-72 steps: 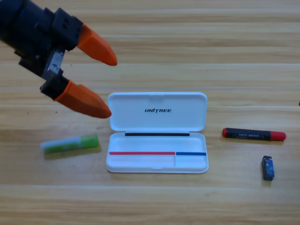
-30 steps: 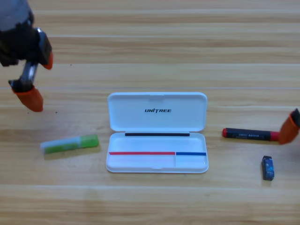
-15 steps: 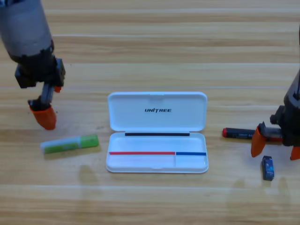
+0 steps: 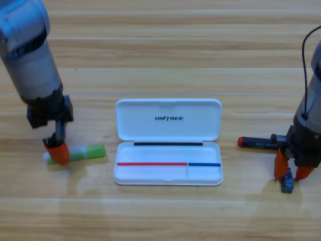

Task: Clean up eraser and pencils

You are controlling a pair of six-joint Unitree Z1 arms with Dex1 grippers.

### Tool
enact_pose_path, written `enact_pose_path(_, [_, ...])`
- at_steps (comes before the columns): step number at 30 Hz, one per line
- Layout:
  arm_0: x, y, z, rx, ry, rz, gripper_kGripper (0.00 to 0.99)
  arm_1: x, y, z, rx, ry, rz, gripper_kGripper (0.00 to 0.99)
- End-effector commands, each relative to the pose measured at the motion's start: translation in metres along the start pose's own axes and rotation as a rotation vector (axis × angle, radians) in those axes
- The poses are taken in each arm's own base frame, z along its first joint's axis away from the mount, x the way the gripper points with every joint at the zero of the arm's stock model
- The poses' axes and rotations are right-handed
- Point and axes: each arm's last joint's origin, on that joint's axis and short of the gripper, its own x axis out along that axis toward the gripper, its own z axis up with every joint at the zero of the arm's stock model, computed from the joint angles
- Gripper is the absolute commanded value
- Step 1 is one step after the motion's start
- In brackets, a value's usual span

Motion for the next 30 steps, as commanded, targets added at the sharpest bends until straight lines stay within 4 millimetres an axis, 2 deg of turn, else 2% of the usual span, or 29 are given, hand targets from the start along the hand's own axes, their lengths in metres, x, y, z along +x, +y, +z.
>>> enact_pose_path(1, [0.028, -0.002, -0.007, 0.009, 0.032, -0.052, 0.982, 0.040, 0.003, -0.003, -0.011, 0.086, -0.075, 0.170])
enact_pose_path(2, [0.029, -0.002, -0.007, 0.011, 0.031, -0.051, 0.982, 0.038, 0.002, -0.005, -0.009, 0.086, -0.073, 0.005])
enact_pose_path(5, [0.033, -0.003, -0.008, 0.017, 0.029, -0.053, 0.988, 0.025, 0.001, -0.008, -0.032, 0.080, -0.056, 0.000])
enact_pose_path(8, [0.036, -0.005, -0.008, 0.027, 0.023, -0.052, 0.988, -0.002, 0.009, -0.008, -0.158, 0.079, -0.039, 0.000])
enact_pose_path(10, [0.040, -0.007, -0.007, 0.038, 0.017, -0.053, 0.988, -0.025, 0.019, -0.006, -0.331, 0.070, -0.026, 0.000])
enact_pose_path(12, [0.043, -0.008, -0.006, 0.050, 0.017, -0.056, 0.988, -0.045, 0.030, -0.004, -0.587, 0.058, -0.018, 0.000])
enact_pose_path(13, [0.044, -0.008, -0.006, 0.053, 0.017, -0.056, 0.988, -0.054, 0.035, -0.004, -0.761, 0.059, -0.014, 0.000])
enact_pose_path(15, [0.047, -0.008, -0.004, 0.064, 0.015, -0.053, 0.986, -0.061, 0.042, -0.005, -0.919, 0.045, -0.012, 0.000])
enact_pose_path(18, [0.049, -0.009, 0.000, 0.079, 0.010, -0.049, 0.985, -0.061, 0.063, -0.003, -1.159, 0.018, 0.002, 0.000])
enact_pose_path(22, [0.054, -0.010, 0.005, 0.090, 0.015, -0.046, 0.959, -0.048, 0.094, 0.001, -1.384, 0.016, 0.009, 0.000])
enact_pose_path(26, [0.058, -0.010, 0.007, 0.090, 0.023, -0.031, 0.925, -0.037, 0.119, 0.006, -1.482, 0.001, 0.010, 0.000])
enact_pose_path(30, [0.062, -0.008, 0.008, 0.089, 0.028, -0.001, 0.818, -0.021, 0.141, 0.009, -1.522, 0.000, 0.010, 0.000])
